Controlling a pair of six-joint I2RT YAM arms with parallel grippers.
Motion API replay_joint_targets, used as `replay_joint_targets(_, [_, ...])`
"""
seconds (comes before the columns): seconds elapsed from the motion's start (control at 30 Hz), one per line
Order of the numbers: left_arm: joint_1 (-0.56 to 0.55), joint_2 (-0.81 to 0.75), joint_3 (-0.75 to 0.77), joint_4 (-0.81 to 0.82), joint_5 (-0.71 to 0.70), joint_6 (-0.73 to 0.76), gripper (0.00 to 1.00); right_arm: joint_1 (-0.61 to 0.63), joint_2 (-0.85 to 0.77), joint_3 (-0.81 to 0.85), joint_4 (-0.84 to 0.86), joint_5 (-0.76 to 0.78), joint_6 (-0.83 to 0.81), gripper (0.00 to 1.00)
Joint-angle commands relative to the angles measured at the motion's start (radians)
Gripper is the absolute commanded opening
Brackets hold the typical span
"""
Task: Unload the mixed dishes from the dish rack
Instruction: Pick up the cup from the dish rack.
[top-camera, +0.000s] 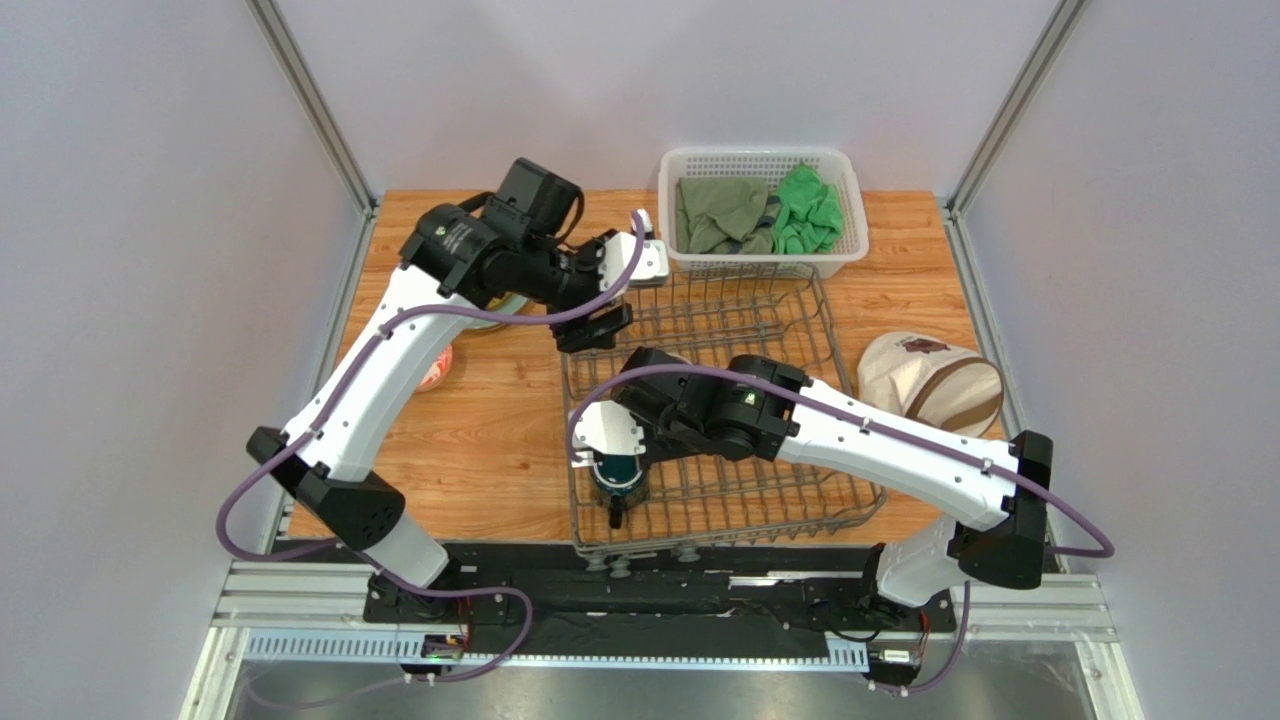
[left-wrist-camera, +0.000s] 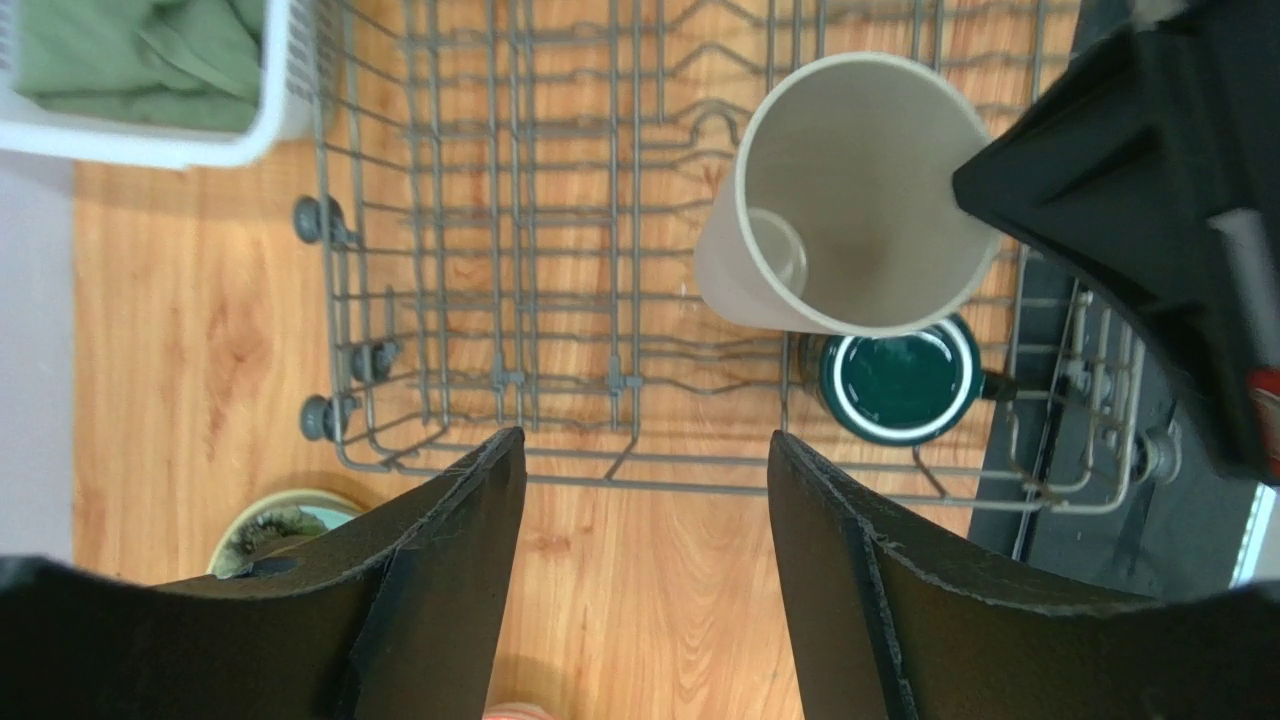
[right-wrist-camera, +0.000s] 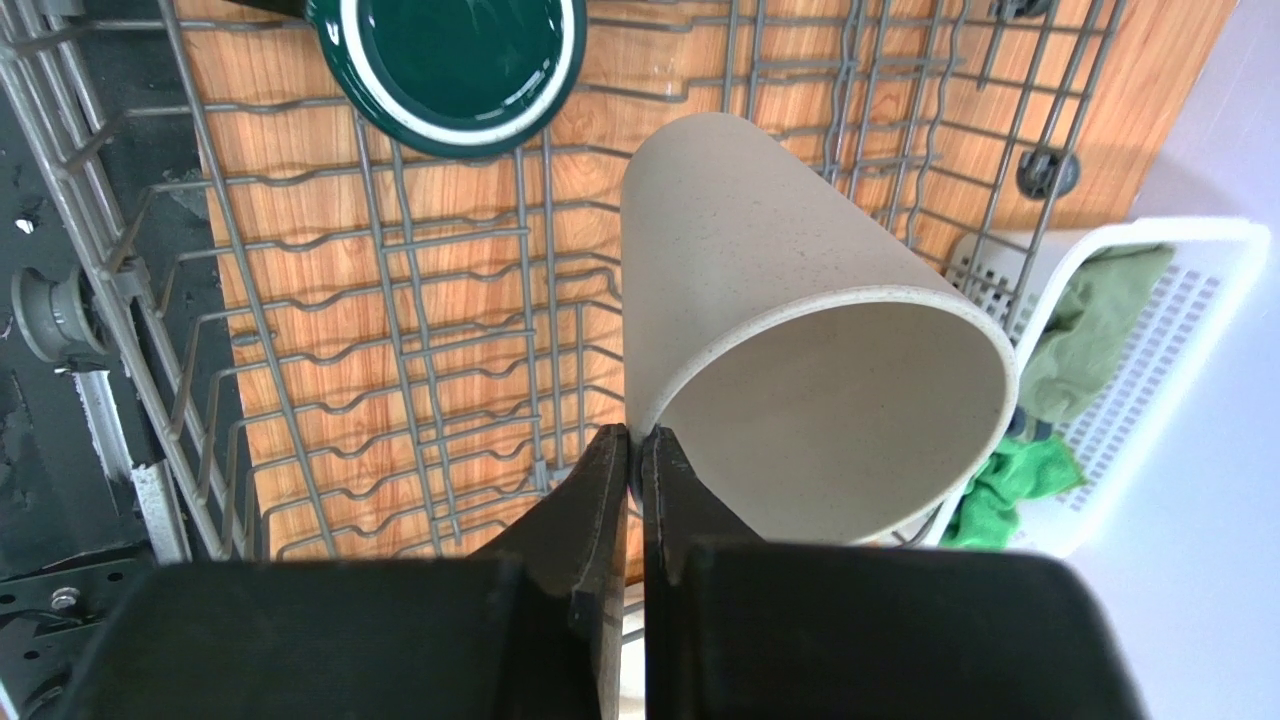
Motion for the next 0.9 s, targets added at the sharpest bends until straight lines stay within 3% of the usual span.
replay_joint_targets(0.0, [-0.043,0.046,0.053,-0.114,-0.080,0.042,0.68,0.025,0.021,0.068,-0.002,0.041,-0.044,0.00])
replay_joint_targets(0.33, [-0.121,0.141,0.118,-0.177,-0.149,0.041,0.68,0.038,0.044,0.123,-0.028,-0.004,-0.043,0.00])
replay_joint_targets(0.87, [-0.178,0.183,0.044,-0.120,-0.212,-0.030,0.67,0.038,0.043,0.106,-0.034,0.021,-0.032,0.00])
